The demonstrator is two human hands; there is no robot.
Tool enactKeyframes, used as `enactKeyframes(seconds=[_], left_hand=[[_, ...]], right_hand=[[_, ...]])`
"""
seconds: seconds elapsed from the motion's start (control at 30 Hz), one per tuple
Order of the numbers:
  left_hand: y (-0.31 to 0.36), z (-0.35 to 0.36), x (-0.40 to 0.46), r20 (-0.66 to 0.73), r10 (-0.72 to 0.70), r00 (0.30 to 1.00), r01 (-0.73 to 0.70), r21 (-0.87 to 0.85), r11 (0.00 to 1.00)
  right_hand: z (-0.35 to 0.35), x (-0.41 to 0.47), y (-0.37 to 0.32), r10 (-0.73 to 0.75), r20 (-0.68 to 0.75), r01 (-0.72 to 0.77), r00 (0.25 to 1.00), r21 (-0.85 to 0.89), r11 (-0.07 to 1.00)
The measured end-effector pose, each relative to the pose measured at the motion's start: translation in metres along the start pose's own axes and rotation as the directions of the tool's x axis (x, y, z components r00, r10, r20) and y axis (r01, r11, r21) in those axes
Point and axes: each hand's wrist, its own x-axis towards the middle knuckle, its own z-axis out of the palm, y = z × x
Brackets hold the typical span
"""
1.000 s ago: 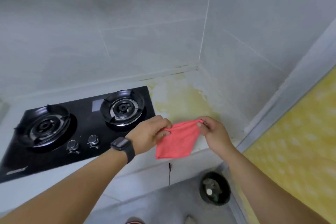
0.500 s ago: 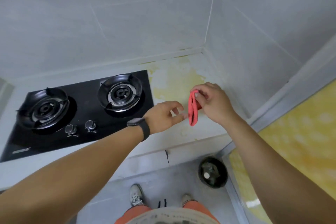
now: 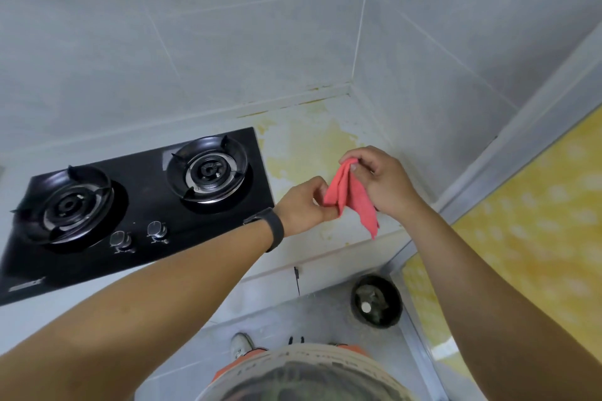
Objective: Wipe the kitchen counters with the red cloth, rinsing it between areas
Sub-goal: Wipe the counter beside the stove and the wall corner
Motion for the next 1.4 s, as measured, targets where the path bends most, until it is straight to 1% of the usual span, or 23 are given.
enactKeyframes(seconds=[0.07,0.17,0.2,0.27,0.3,0.37,0.4,0.47,0.5,0.57,0.63,0.67,0.73,0.77,0.87,0.9,1.0,1.07,1.1,1.17,1.23,1.33,1.4], left_hand=[[0.002,0.009,0.000,0.005,-0.091,0.996,0.091,-0.016,0.996],[-0.003,0.012,0.002,-0.107,-0.243,0.964,0.232,-0.106,0.967],[-0.005,0.008,0.002,-0.142,-0.287,0.947,0.282,-0.054,0.958],[-0.008,-0.006,0.002,-0.161,-0.315,0.935,0.345,0.228,0.910],[-0.008,-0.012,0.003,-0.130,-0.308,0.942,0.335,0.365,0.869],[-0.006,-0.020,0.008,0.018,-0.290,0.957,0.228,0.570,0.789],[-0.003,-0.021,0.008,0.118,-0.301,0.946,0.160,0.636,0.755],[0.005,-0.023,0.005,0.277,-0.376,0.885,0.086,0.694,0.715],[0.007,-0.026,0.004,0.294,-0.384,0.875,0.069,0.710,0.700],[0.005,-0.034,0.004,0.206,-0.288,0.935,0.052,0.724,0.687],[0.003,-0.044,0.005,0.042,-0.194,0.980,0.115,0.675,0.728],[0.001,-0.048,0.007,0.000,-0.215,0.977,0.175,0.580,0.795],[0.001,-0.055,0.009,0.017,-0.293,0.956,0.272,0.318,0.908],[0.002,-0.058,0.010,0.002,-0.287,0.958,0.278,0.247,0.928],[-0.001,-0.065,0.013,-0.133,-0.207,0.969,0.231,0.208,0.950],[-0.001,-0.067,0.014,-0.142,-0.207,0.968,0.230,0.168,0.959],[-0.001,-0.072,0.012,-0.090,-0.228,0.969,0.234,0.061,0.970],[-0.001,-0.076,0.008,-0.008,-0.187,0.982,0.186,0.128,0.974],[0.000,-0.078,0.003,0.079,-0.192,0.978,0.176,0.171,0.969],[-0.002,-0.082,-0.005,0.263,-0.261,0.929,0.216,0.187,0.958],[-0.007,-0.085,-0.008,0.351,-0.309,0.884,0.276,0.142,0.951],[-0.019,-0.083,-0.004,0.325,-0.353,0.877,0.361,0.037,0.932],[-0.024,-0.079,0.003,0.223,-0.365,0.904,0.395,-0.108,0.912]], right_hand=[[0.006,-0.003,-0.002,-0.001,-0.018,0.001,1.000,-0.004,1.000],[0.009,-0.005,0.003,-0.029,0.007,0.029,1.000,-0.072,0.997],[0.008,-0.006,0.006,-0.030,0.017,0.032,0.999,-0.117,0.993],[0.010,-0.011,0.015,0.006,0.039,0.001,0.999,-0.185,0.983],[0.012,-0.014,0.019,0.032,0.054,-0.020,0.998,-0.203,0.979],[0.019,-0.019,0.025,0.072,0.068,-0.056,0.995,-0.221,0.974],[0.023,-0.020,0.029,0.088,0.062,-0.071,0.994,-0.228,0.971],[0.026,-0.021,0.035,0.119,0.035,-0.107,0.992,-0.244,0.964],[0.026,-0.022,0.038,0.129,0.022,-0.119,0.991,-0.255,0.960],[0.025,-0.023,0.041,0.141,0.007,-0.134,0.990,-0.273,0.953],[0.025,-0.022,0.042,0.152,-0.003,-0.147,0.988,-0.276,0.950],[0.026,-0.021,0.043,0.155,-0.004,-0.150,0.988,-0.280,0.948],[0.027,-0.019,0.045,0.156,-0.024,-0.156,0.988,-0.291,0.944],[0.026,-0.018,0.046,0.154,-0.046,-0.161,0.987,-0.289,0.944],[0.026,-0.013,0.046,0.156,-0.069,-0.169,0.985,-0.289,0.942],[0.027,-0.011,0.044,0.156,-0.070,-0.170,0.985,-0.290,0.942],[0.031,-0.010,0.039,0.182,-0.057,-0.190,0.982,-0.255,0.948],[0.032,-0.013,0.036,0.194,-0.048,-0.200,0.980,-0.217,0.955],[0.032,-0.015,0.036,0.212,-0.037,-0.215,0.977,-0.200,0.956],[0.034,-0.020,0.036,0.252,0.010,-0.248,0.968,-0.157,0.956],[0.038,-0.026,0.036,0.281,0.048,-0.274,0.959,-0.115,0.955],[0.047,-0.028,0.044,0.320,0.056,-0.314,0.946,-0.091,0.945],[0.054,-0.019,0.049,0.326,0.041,-0.320,0.944,-0.109,0.941]])
